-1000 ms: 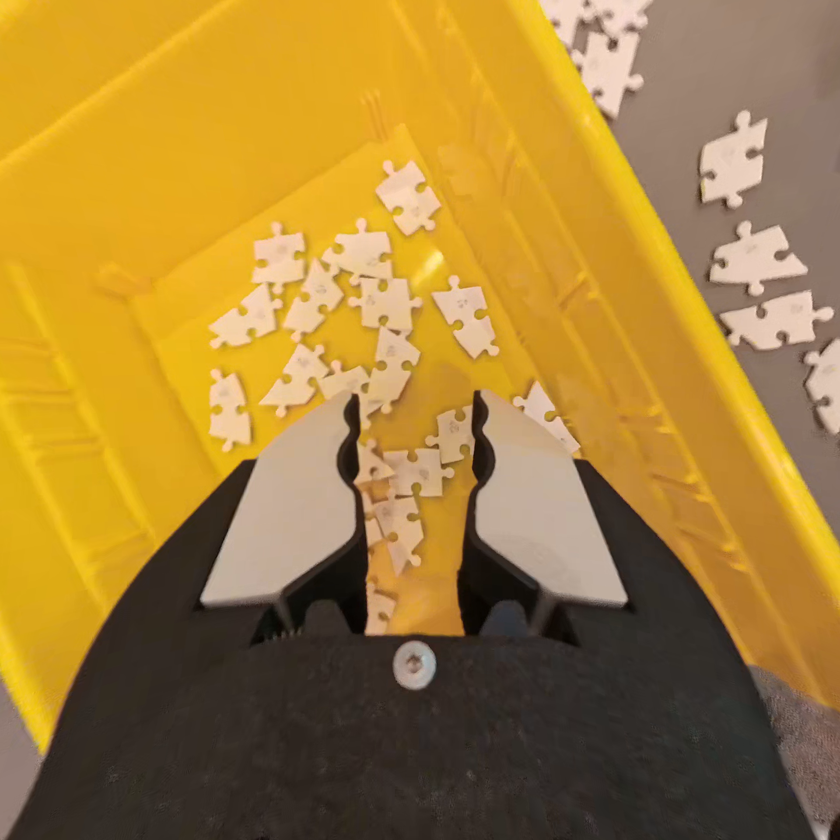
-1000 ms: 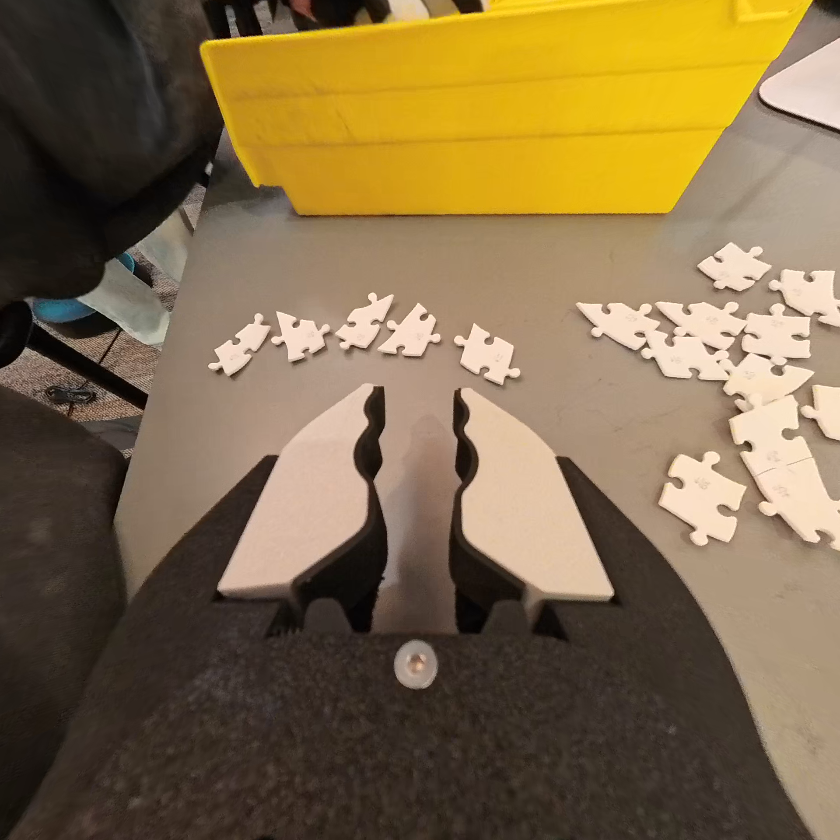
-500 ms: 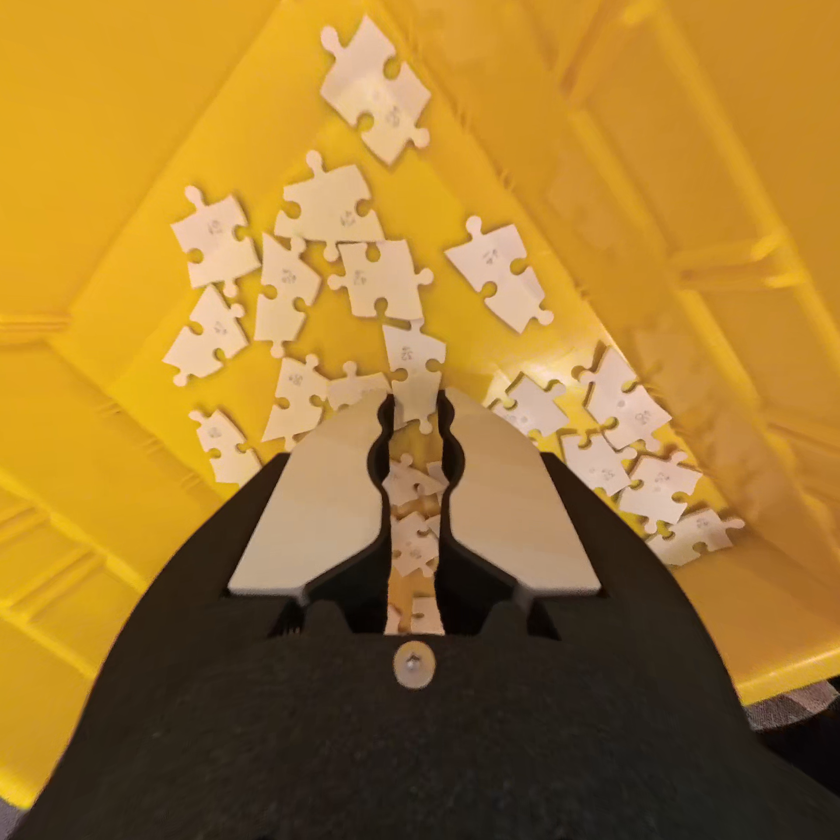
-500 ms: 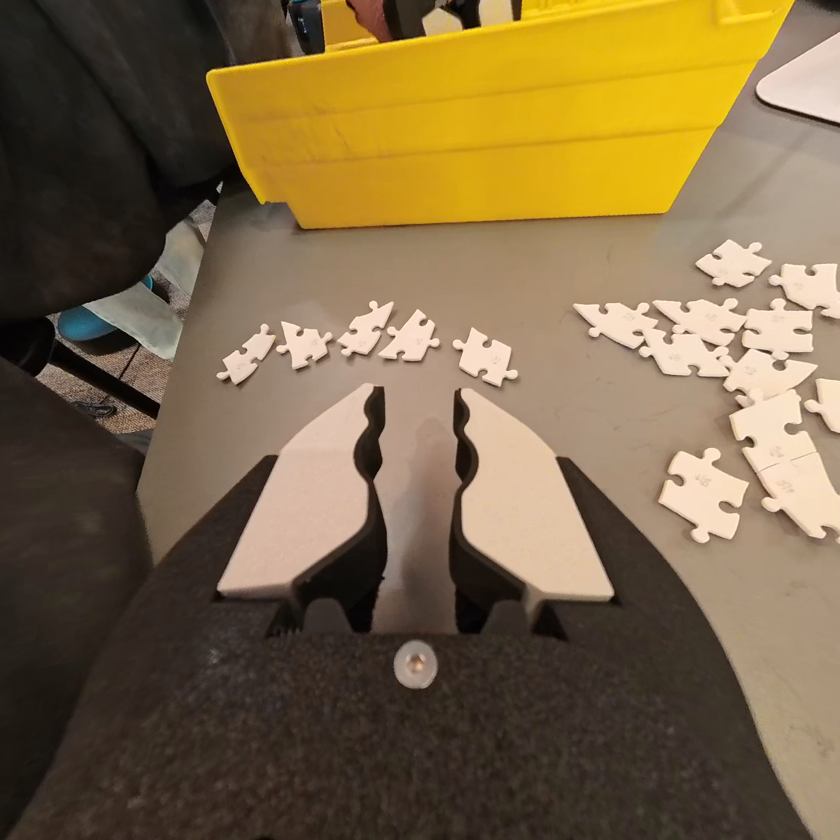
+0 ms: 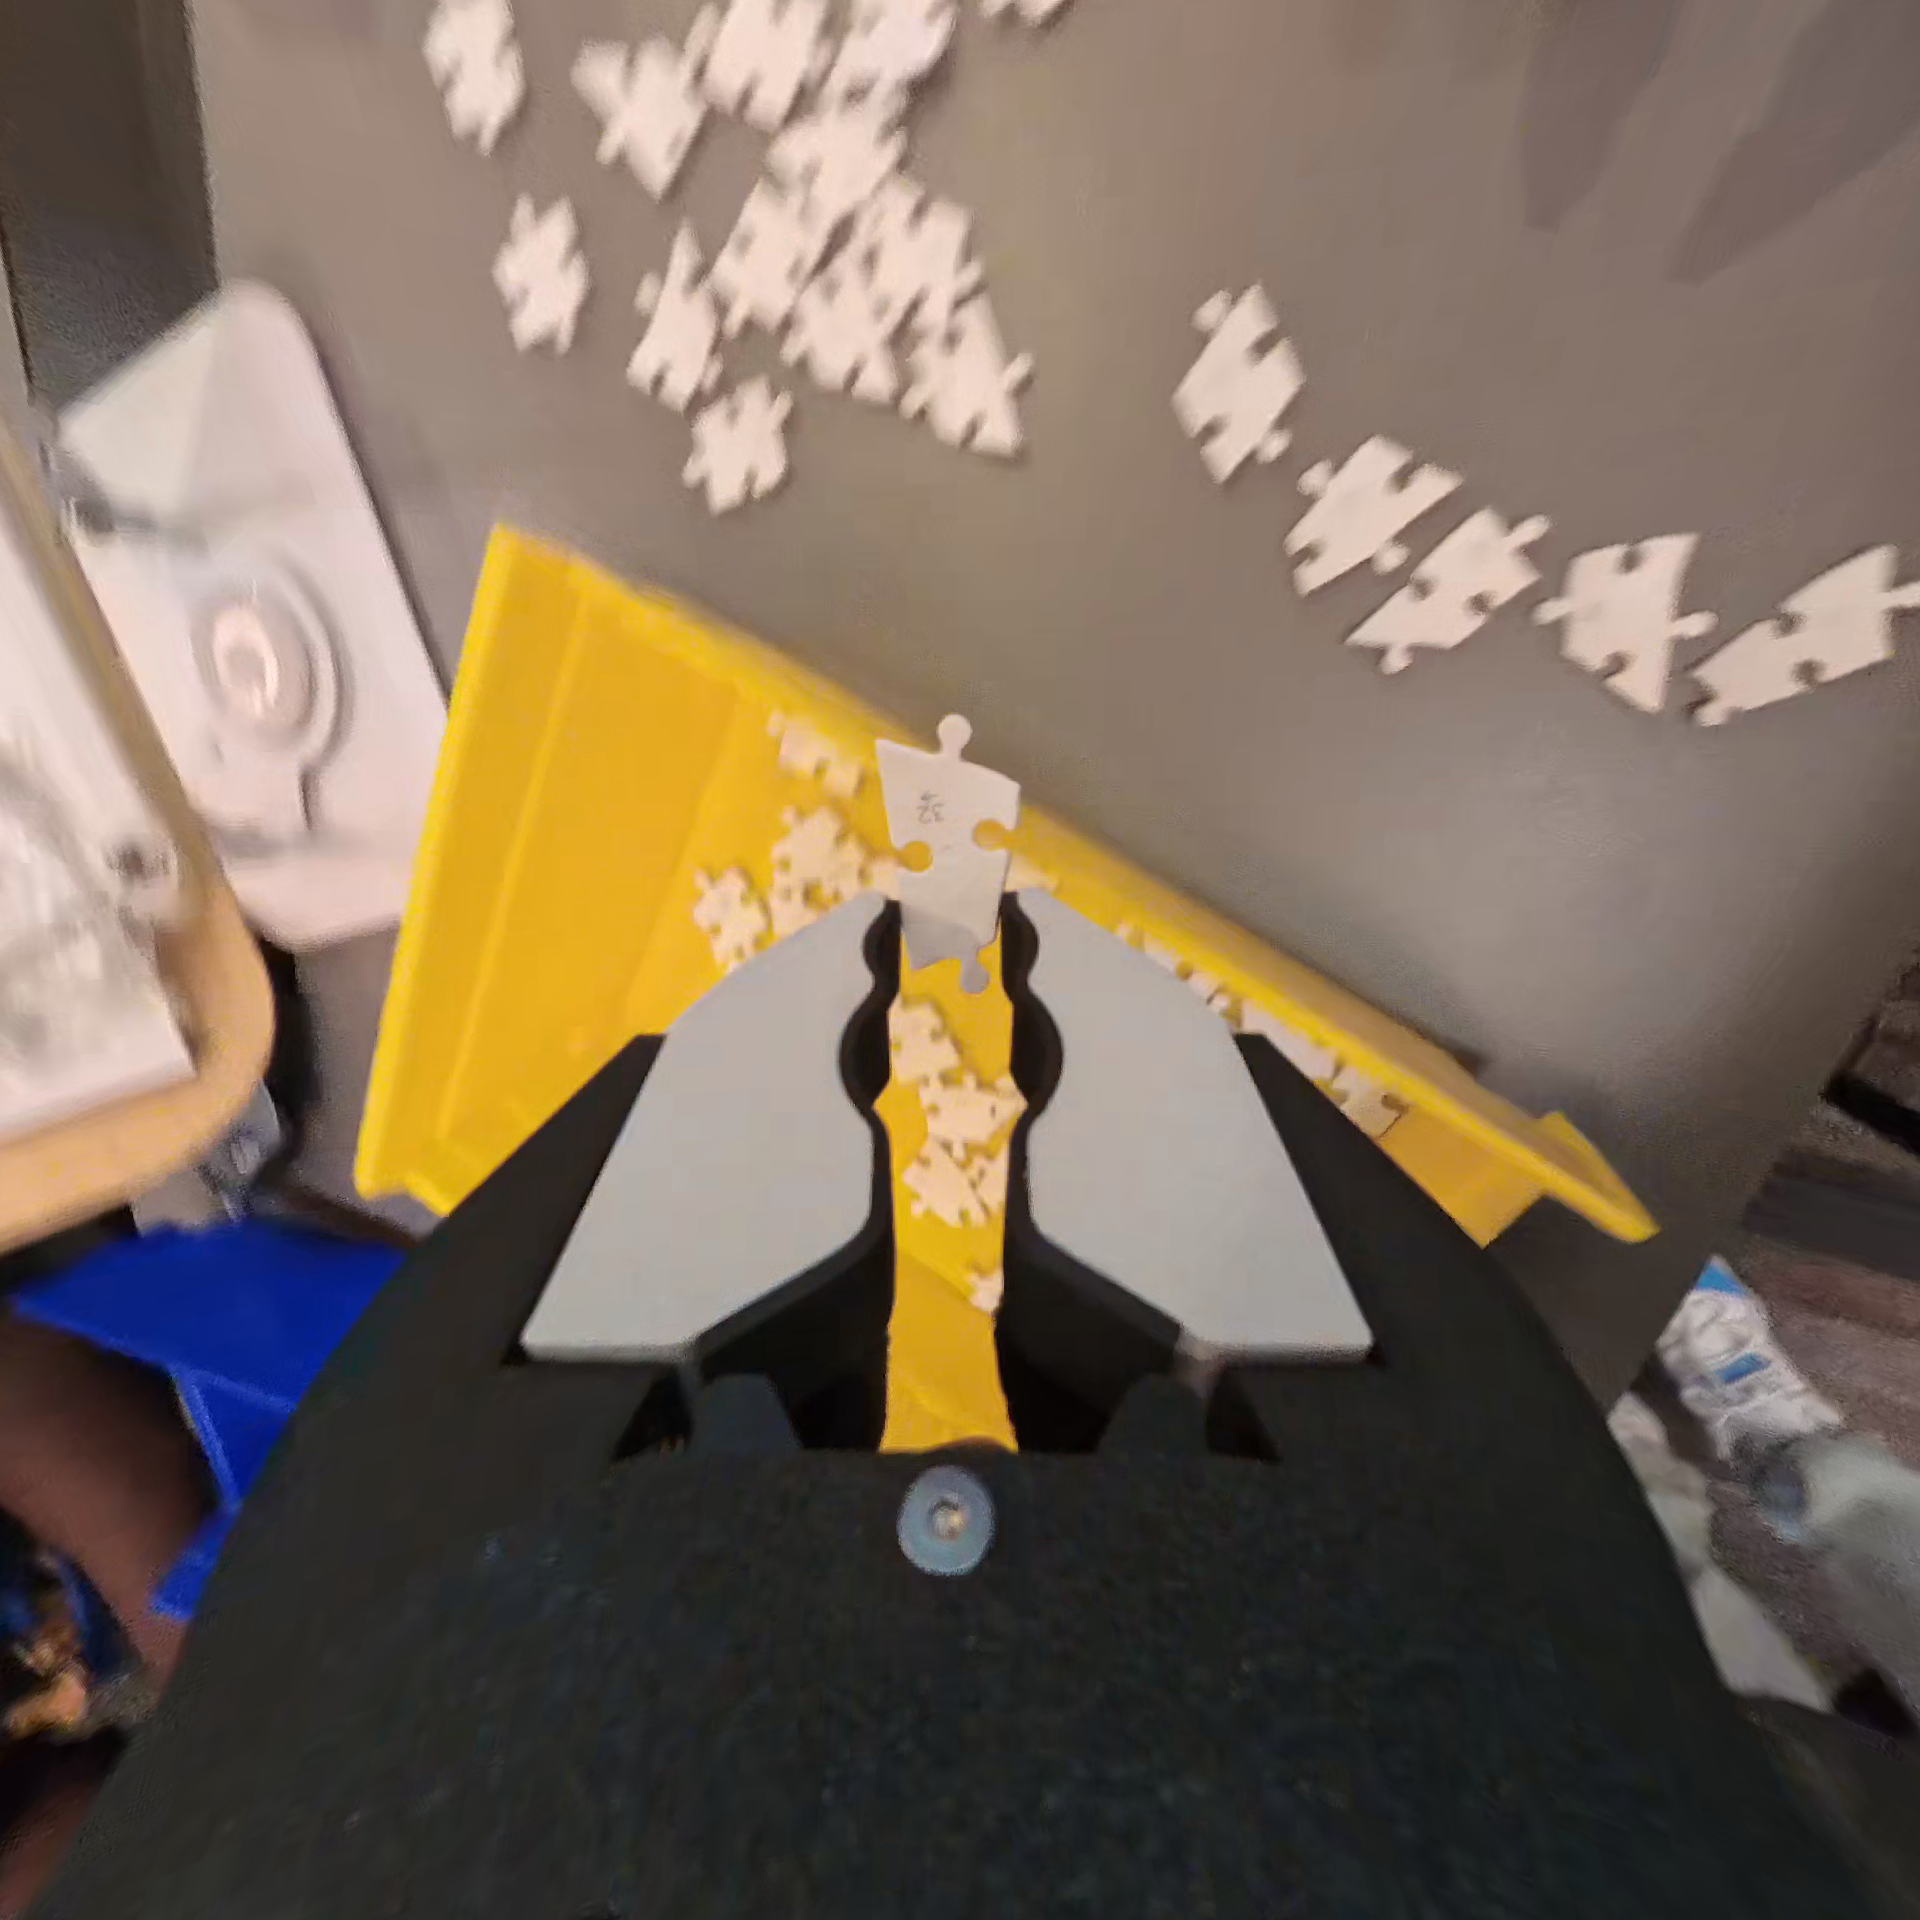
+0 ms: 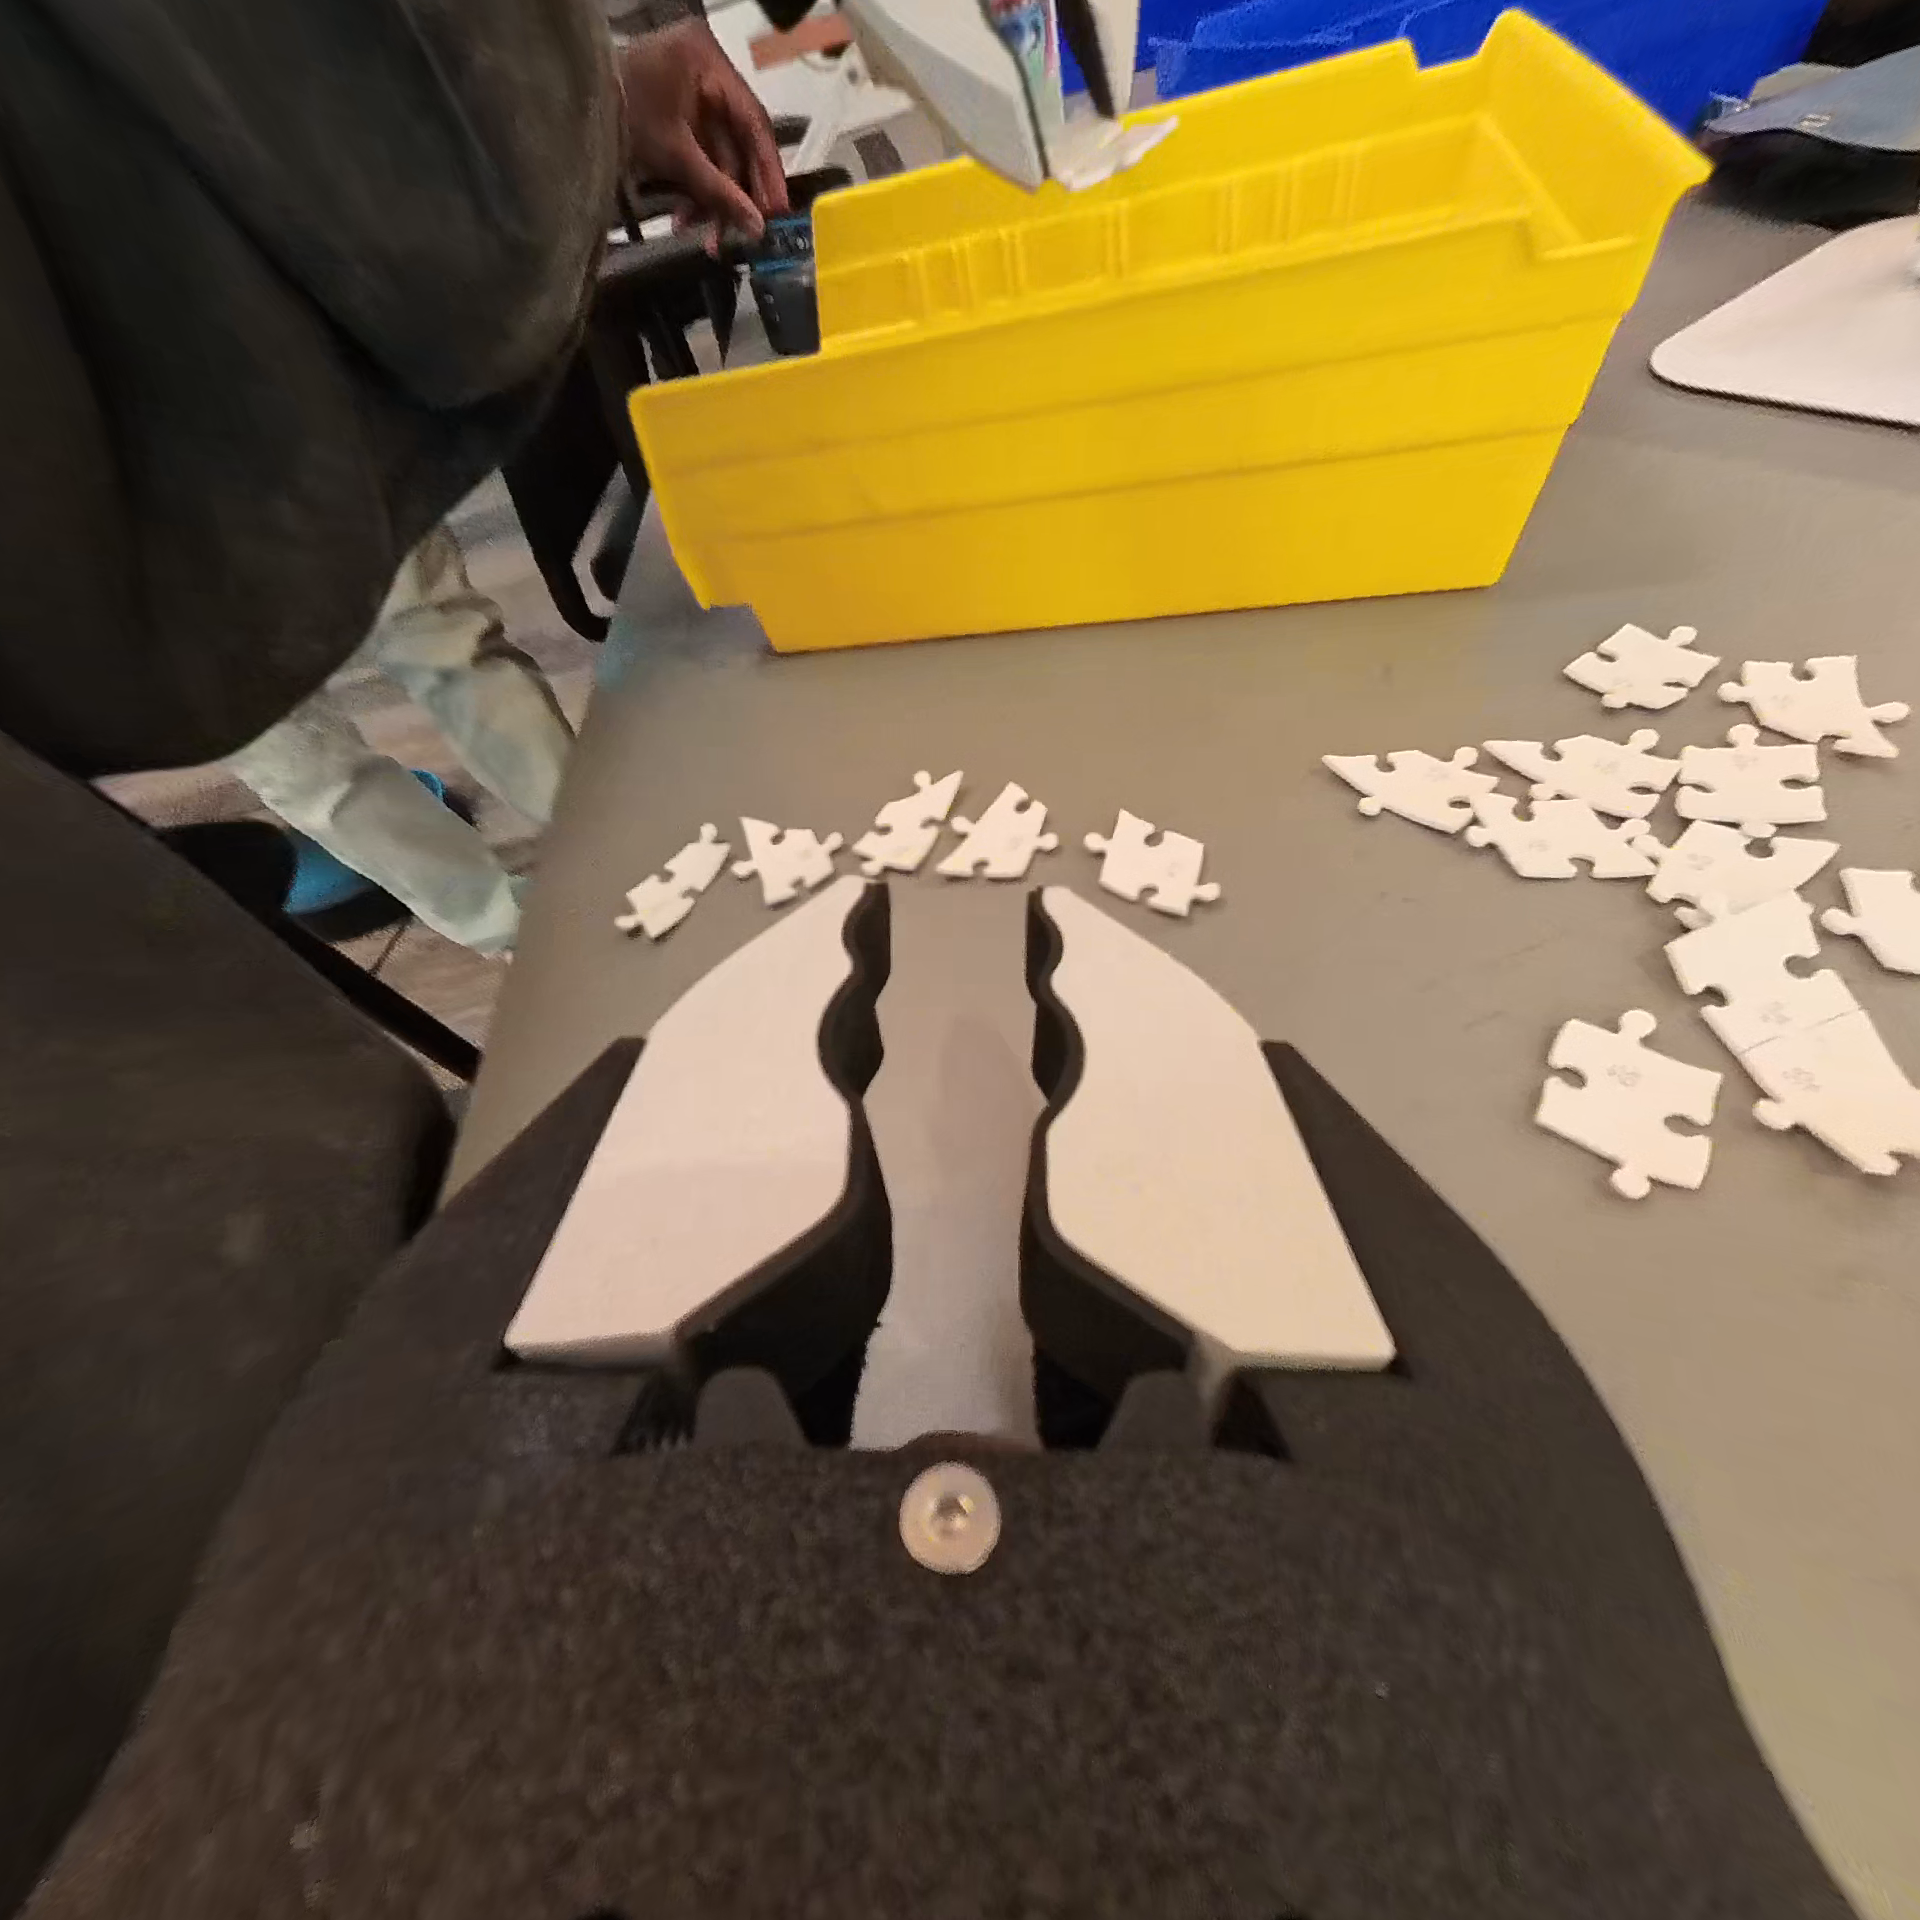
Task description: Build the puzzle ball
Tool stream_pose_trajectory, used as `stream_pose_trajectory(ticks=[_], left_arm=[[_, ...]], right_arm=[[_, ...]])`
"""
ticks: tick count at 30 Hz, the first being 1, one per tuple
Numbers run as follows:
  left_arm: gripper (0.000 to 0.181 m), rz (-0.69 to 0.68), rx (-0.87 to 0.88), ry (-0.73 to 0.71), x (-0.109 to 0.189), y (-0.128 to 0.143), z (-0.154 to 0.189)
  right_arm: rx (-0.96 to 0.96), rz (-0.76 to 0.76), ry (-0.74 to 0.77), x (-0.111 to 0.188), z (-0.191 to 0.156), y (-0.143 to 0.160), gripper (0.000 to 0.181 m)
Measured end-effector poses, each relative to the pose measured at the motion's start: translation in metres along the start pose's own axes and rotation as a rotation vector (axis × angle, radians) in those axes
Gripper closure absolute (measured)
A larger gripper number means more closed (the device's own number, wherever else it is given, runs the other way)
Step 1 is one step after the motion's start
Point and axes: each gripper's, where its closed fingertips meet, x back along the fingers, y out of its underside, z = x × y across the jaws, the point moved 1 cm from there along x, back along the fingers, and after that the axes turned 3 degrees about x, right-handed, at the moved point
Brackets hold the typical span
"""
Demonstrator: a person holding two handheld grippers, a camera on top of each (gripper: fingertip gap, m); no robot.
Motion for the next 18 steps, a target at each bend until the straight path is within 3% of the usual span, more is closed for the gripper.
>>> stream_pose_trajectory(ticks=[3, 10, 14, 18], left_arm=[[0.164, -0.005, -0.171, 0.086, -0.012, -0.037, 0.022], [0.164, -0.111, -0.412, 0.289, -0.076, -0.084, 0.037], [0.164, -0.154, -0.537, 0.427, -0.110, -0.099, 0.045], [0.164, -0.225, -0.664, 0.456, -0.132, -0.102, 0.043]], right_arm=[[-0.041, 0.027, 0.005, 0.016, -0.005, -0.008, 0.157], [-0.027, 0.046, 0.092, 0.061, -0.015, 0.000, 0.157], [-0.026, 0.073, 0.139, 0.085, -0.017, 0.000, 0.157], [-0.004, 0.082, 0.167, 0.096, -0.014, -0.002, 0.157]])
